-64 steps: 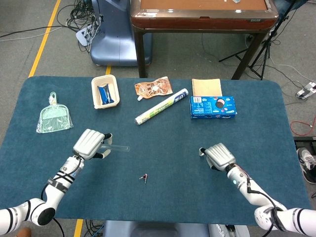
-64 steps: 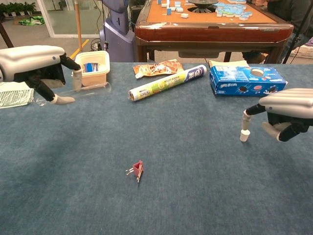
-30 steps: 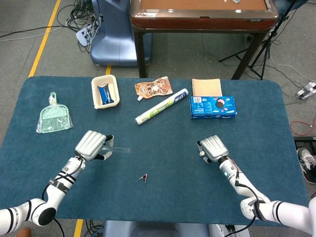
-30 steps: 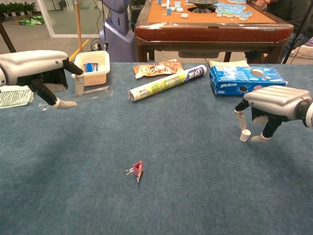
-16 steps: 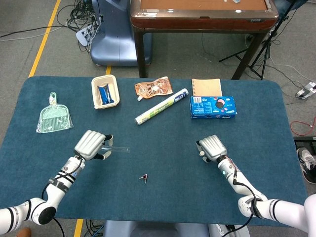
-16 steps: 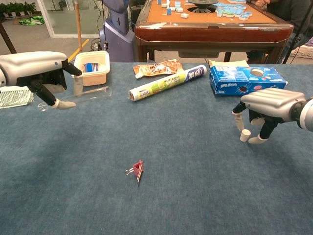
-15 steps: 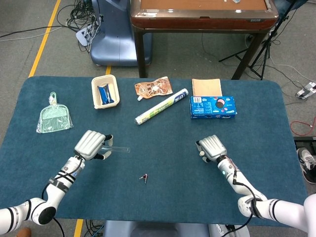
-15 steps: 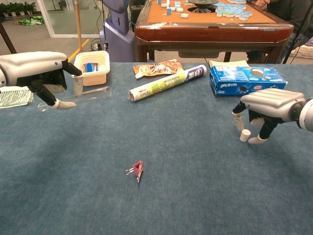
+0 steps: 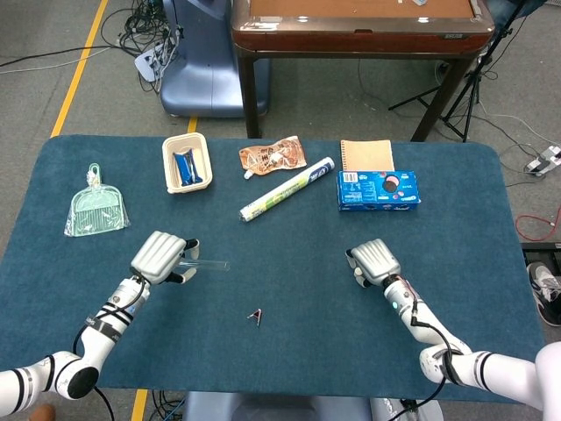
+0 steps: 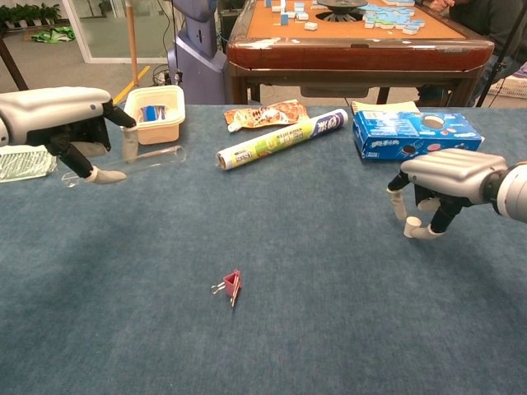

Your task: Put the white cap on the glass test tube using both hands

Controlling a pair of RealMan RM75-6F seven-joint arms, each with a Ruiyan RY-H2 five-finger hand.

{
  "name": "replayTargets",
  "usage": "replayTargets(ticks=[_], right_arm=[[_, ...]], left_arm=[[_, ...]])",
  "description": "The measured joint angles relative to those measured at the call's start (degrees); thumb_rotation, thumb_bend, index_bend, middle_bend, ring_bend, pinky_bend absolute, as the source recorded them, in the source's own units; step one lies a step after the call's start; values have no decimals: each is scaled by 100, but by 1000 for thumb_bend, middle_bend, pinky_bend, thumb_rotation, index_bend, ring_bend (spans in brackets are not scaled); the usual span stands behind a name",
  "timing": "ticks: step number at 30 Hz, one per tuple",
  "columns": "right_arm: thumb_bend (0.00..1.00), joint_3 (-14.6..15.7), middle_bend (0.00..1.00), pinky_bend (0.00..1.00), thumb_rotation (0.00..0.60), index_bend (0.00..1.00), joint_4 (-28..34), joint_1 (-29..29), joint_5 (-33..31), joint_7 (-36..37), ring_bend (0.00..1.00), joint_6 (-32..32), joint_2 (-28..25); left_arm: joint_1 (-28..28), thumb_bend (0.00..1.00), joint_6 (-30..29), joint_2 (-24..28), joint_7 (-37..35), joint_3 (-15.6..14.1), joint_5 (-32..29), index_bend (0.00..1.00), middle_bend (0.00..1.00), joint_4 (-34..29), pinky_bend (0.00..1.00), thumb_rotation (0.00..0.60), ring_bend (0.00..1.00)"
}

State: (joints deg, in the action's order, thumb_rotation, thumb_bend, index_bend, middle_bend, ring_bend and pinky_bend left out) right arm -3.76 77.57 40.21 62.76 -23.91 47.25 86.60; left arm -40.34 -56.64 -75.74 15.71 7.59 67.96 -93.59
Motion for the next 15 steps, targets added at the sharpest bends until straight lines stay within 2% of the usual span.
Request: replayTargets(ticks=[9,15], right_arm=[[290,21,1000,1000,600,553,51,14,-80,-88,1000,-11,-24],[329,14,1000,1000,600,636,198,-16,-11,17,1000,55,-107]], left_arm=[[2,259,26,-7,-13,-7,-13,582,1000,25,1000,600,996],[-10,259,58,1,-35,4,-20,584,1000,54,1000,600,996]])
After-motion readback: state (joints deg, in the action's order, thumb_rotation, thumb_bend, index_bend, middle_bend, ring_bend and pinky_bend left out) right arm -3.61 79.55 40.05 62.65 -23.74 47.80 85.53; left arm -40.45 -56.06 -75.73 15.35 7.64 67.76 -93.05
